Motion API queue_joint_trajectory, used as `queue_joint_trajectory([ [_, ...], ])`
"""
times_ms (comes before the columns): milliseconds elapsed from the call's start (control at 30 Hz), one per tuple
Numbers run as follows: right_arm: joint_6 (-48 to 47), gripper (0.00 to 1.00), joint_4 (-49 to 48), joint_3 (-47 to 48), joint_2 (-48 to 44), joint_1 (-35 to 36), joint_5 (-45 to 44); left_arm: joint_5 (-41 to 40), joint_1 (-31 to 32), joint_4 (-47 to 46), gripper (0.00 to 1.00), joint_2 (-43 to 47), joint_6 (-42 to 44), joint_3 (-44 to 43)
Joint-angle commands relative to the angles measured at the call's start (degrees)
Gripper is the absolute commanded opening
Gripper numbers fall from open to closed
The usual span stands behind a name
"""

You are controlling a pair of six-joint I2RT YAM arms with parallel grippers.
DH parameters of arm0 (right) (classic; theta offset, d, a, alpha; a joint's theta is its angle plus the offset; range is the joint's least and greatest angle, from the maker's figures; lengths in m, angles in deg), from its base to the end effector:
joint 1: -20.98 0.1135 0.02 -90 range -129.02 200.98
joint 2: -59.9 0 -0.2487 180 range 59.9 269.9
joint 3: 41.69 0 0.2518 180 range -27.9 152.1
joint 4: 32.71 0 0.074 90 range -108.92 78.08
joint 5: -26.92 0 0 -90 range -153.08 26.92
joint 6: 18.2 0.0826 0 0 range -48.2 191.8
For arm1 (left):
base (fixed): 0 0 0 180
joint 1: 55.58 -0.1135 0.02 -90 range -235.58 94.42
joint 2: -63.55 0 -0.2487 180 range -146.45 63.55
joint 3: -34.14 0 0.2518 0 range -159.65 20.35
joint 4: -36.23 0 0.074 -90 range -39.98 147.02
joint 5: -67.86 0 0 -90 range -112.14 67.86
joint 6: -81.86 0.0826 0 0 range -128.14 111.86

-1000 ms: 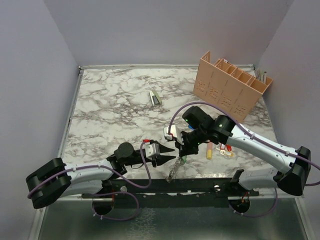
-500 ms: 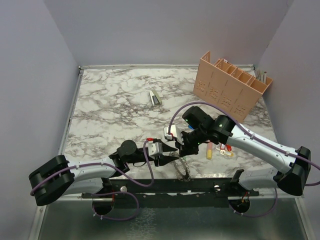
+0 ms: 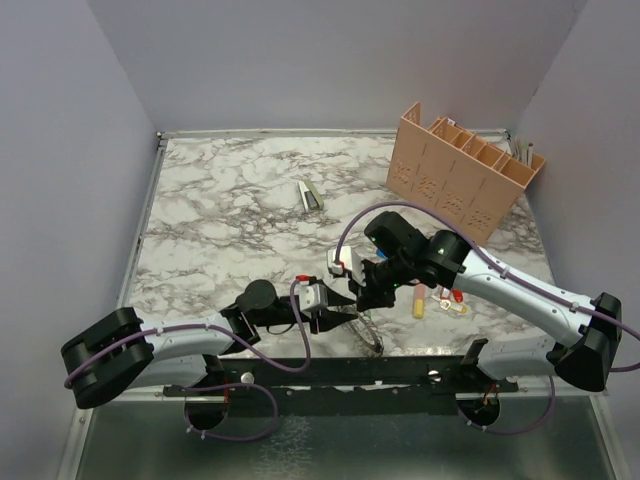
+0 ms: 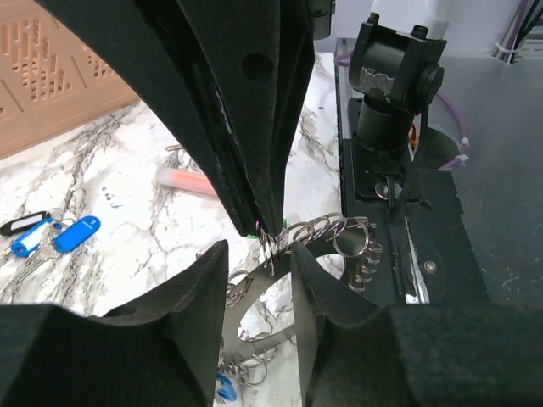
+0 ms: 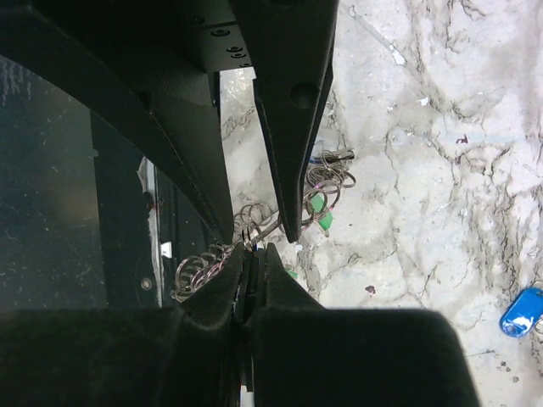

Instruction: Remove the keys from the keyring

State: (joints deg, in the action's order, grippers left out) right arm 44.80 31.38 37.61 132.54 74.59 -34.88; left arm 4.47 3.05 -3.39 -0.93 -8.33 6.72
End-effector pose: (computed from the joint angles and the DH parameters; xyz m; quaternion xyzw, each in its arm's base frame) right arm 0.1317 0.2445 0.2564 -0.6543 0.6658 0.2902 0.2109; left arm 0.1045 -0.2425 0.1928 0.4735 0.5058 -0.4839 0.5346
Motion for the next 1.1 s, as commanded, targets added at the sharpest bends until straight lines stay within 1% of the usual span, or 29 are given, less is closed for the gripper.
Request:
queue_joint_trajectory([
  [0,1.94,0.01,-2.5,0.27,-0.78,0.01,-1.13,0.88,0.52,0.33,0.35,-0.7,-0.79,-1.23],
  [100,2.3,0.01,-3.01,0.15,-0.96,-0.03,-1.01,0.63,0.52,0.32,0.33,-1.37,-0.69,-1.55],
  [267,2.61,0.01,-3.32,-0.11,-0.95,-0.04,-1.09,0.98,0.61,0.32,0.24,-2.21,-0.69,-2.27],
  [333,2.79,0.01,-3.66,-0.48,-1.12,0.01,-1.23,0.94,0.61,0.32,0.16,-2.27,-0.69,-2.37],
  [400,3.49,0.01,-3.96,-0.88,-1.39,-0.02,-2.1,0.57,0.61,0.38,0.03,-2.19,-0.63,-2.22],
  [433,4.01,0.01,-4.03,-1.05,-1.65,-0.02,-3.06,0.39,0.61,0.37,0.0,-2.13,-0.53,-2.13],
  [700,9.69,0.01,-8.46,-6.6,-6.31,-0.45,-12.81,-2.27,0.61,0.41,0.0,0.45,-0.09,-0.37],
  [967,12.33,0.01,-15.04,-12.55,-8.77,-1.6,-14.14,-6.71,0.61,0.41,0.0,3.39,-0.08,0.71],
  [1067,13.56,0.01,-17.77,-15.07,-8.98,-2.21,-14.82,-7.91,0.61,0.41,0.0,4.23,1.79,1.45],
])
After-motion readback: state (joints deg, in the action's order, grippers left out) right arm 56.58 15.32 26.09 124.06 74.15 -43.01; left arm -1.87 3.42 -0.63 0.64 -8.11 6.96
